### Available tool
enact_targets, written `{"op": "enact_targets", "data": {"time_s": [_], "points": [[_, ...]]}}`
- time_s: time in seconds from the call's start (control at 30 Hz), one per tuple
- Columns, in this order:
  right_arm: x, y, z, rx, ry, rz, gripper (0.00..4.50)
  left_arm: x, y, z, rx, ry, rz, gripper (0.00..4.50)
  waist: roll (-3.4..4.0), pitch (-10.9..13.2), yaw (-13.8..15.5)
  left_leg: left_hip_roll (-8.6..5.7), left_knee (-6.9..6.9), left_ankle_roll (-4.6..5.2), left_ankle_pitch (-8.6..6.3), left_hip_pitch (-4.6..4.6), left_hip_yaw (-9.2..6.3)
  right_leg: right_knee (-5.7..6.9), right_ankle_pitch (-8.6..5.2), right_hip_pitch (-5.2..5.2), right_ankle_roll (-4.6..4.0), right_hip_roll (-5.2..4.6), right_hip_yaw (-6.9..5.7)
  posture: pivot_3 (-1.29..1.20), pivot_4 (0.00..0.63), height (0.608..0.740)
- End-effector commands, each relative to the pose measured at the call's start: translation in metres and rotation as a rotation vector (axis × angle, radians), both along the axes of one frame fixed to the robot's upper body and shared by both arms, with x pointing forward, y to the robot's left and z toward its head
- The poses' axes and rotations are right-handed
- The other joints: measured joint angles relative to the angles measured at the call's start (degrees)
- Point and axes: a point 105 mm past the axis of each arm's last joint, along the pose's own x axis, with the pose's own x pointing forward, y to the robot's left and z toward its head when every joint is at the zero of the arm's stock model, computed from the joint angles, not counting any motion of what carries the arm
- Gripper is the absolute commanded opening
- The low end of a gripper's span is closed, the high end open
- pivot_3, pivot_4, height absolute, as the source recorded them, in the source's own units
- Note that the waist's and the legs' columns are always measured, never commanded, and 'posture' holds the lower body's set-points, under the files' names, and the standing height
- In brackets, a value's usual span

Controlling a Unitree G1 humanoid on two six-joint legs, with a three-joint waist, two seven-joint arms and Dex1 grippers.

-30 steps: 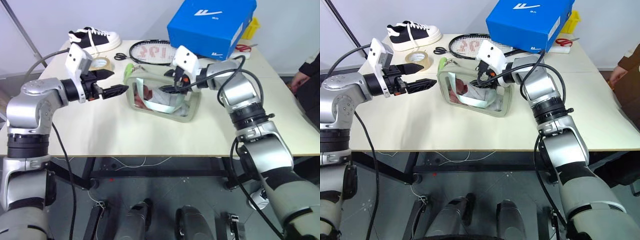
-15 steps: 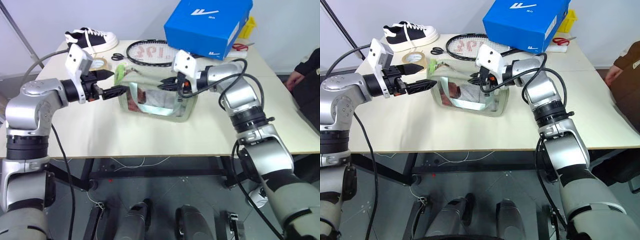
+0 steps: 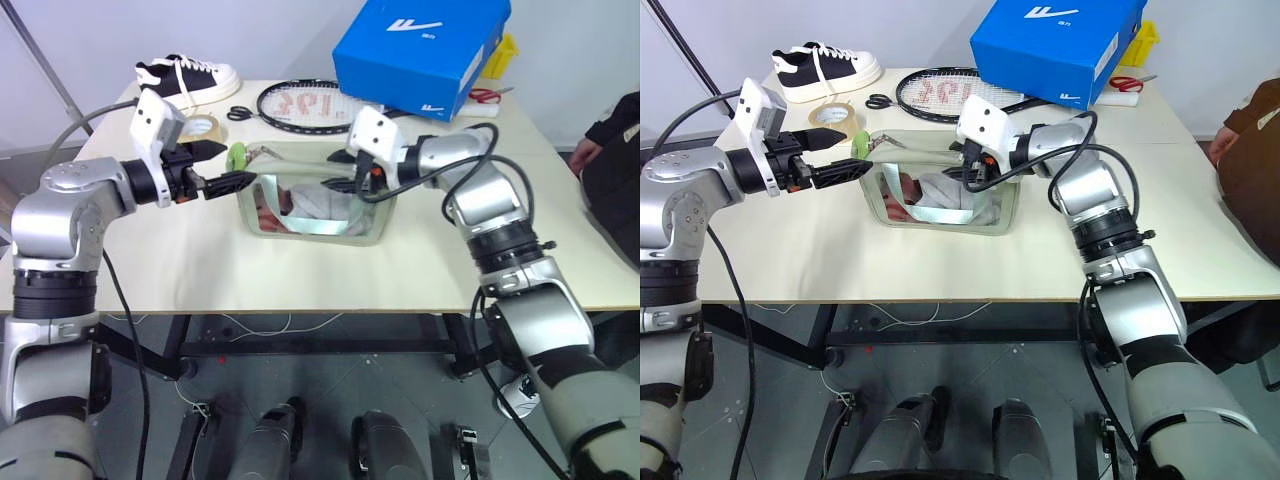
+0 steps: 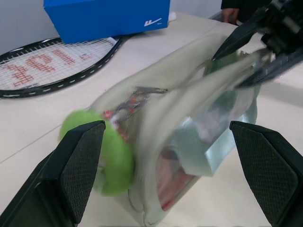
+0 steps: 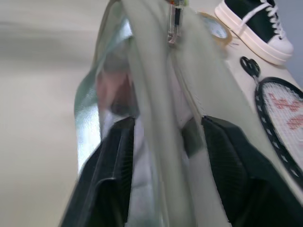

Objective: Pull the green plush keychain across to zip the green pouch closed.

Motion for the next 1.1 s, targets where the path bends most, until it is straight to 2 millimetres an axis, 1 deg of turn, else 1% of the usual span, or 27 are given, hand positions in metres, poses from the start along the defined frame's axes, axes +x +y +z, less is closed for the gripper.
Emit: {"op": "enact_targets", "data": {"time_s": [0.03,0.13,0.2,0.27,0.4,0.57,0.6,0.63,0.7,0.73,0.8,0.9,0.97,1.03,1.1], "points": [[-0.015,-0.022,0.033,0.040,-0.067,-0.026,2.03,0.001,0.012,0.017,0.009,-0.059,0.031,4.50,0.00,0.0,0.0,0.00,0.00,0.00,0.00,0.00,0.00,0.00,0.00,-0.01,0.00,0.00,0.00,0.00,0.150,0.740],[-0.022,-0.041,0.033,0.022,-0.052,-0.064,2.03,0.003,0.019,0.019,0.009,-0.062,0.051,4.50,0.00,0.0,0.1,0.00,0.00,0.01,0.00,-0.02,0.00,0.00,0.00,-0.01,0.00,-0.02,0.00,0.00,0.150,0.740],[-0.023,-0.056,0.026,0.009,-0.029,-0.102,2.03,0.004,0.017,0.018,0.014,-0.060,0.044,4.50,0.00,0.0,0.1,0.01,0.00,0.01,-0.01,-0.01,0.00,-0.01,0.00,0.00,0.00,-0.04,0.00,0.00,0.150,0.740],[-0.022,-0.062,0.020,-0.001,-0.018,-0.122,2.03,0.005,0.015,0.017,0.016,-0.059,0.036,4.50,-0.01,0.0,0.0,0.03,0.00,0.01,-0.01,0.00,0.00,0.00,0.00,0.03,0.00,-0.07,0.00,0.00,0.150,0.740],[-0.020,-0.062,0.011,0.001,0.011,-0.126,2.03,0.008,0.012,0.017,0.025,-0.059,0.020,4.50,0.00,0.0,-0.3,0.05,0.00,0.02,-0.01,-0.05,0.00,0.00,0.00,0.16,-0.01,-0.07,0.00,0.00,0.150,0.740],[-0.015,-0.058,0.007,0.017,0.030,-0.125,2.03,0.012,0.014,0.020,0.031,-0.063,0.023,4.50,-0.01,0.0,-0.3,0.06,-0.01,0.02,0.01,-0.04,0.02,0.00,0.00,0.19,-0.01,-0.05,0.01,0.00,0.150,0.740],[-0.014,-0.058,0.006,0.023,0.032,-0.127,1.50,0.014,0.018,0.018,0.028,-0.057,0.041,4.50,0.00,0.0,-0.3,0.06,0.00,0.02,0.01,-0.04,0.02,0.00,0.00,0.19,-0.01,-0.04,0.01,0.00,0.150,0.740],[-0.013,-0.058,0.006,0.030,0.032,-0.129,1.21,0.017,0.023,0.015,0.025,-0.051,0.062,4.50,0.00,0.0,-0.3,0.06,0.00,0.03,0.01,-0.04,0.02,0.00,0.00,0.20,-0.01,-0.04,0.01,0.00,0.150,0.740],[-0.011,-0.058,0.006,0.040,0.035,-0.131,0.19,0.024,0.035,0.010,0.011,-0.034,0.104,4.50,0.00,0.0,-0.2,0.05,0.00,0.03,0.01,-0.03,0.02,0.00,0.00,0.20,-0.01,-0.05,0.01,0.00,0.150,0.740],[-0.011,-0.058,0.005,0.041,0.037,-0.129,0.04,0.026,0.039,0.008,0.001,-0.027,0.119,4.50,0.00,0.0,-0.2,0.05,0.00,0.02,0.01,-0.02,0.02,0.00,0.00,0.21,-0.01,-0.04,0.01,0.00,0.150,0.740],[-0.011,-0.058,0.004,0.035,0.039,-0.124,0.04,0.031,0.047,0.007,-0.023,-0.016,0.141,4.50,-0.01,0.0,-0.2,0.05,0.01,0.03,0.01,-0.02,0.02,0.00,0.00,0.22,-0.01,-0.03,0.00,0.00,0.150,0.740],[-0.018,-0.057,-0.003,-0.019,0.043,-0.069,0.04,0.036,0.050,0.008,-0.058,-0.001,0.141,4.50,-0.01,0.0,-0.1,0.04,0.04,0.03,0.01,-0.04,0.02,0.01,0.00,0.21,-0.01,0.00,-0.01,0.00,0.150,0.740],[-0.020,-0.057,-0.004,-0.029,0.042,-0.056,0.04,0.041,0.054,0.000,-0.041,0.011,0.159,4.50,-0.01,0.0,-0.2,0.03,0.04,0.03,0.01,-0.03,0.02,0.00,0.00,0.22,0.00,-0.01,-0.01,0.00,0.150,0.740],[-0.021,-0.057,-0.006,-0.042,0.044,-0.043,0.04,0.047,0.053,-0.006,-0.062,0.030,0.162,4.50,-0.01,0.0,-0.2,0.03,0.04,0.03,0.01,-0.02,0.03,0.01,0.00,0.24,0.00,-0.01,-0.01,0.00,0.150,0.740],[-0.021,-0.057,-0.006,-0.047,0.043,-0.043,0.04,0.051,0.047,-0.010,-0.080,0.043,0.147,4.50,-0.01,0.0,-0.2,0.03,0.04,0.03,0.01,-0.02,0.03,0.02,0.00,0.23,0.00,0.00,-0.02,0.00,0.150,0.740]]}}
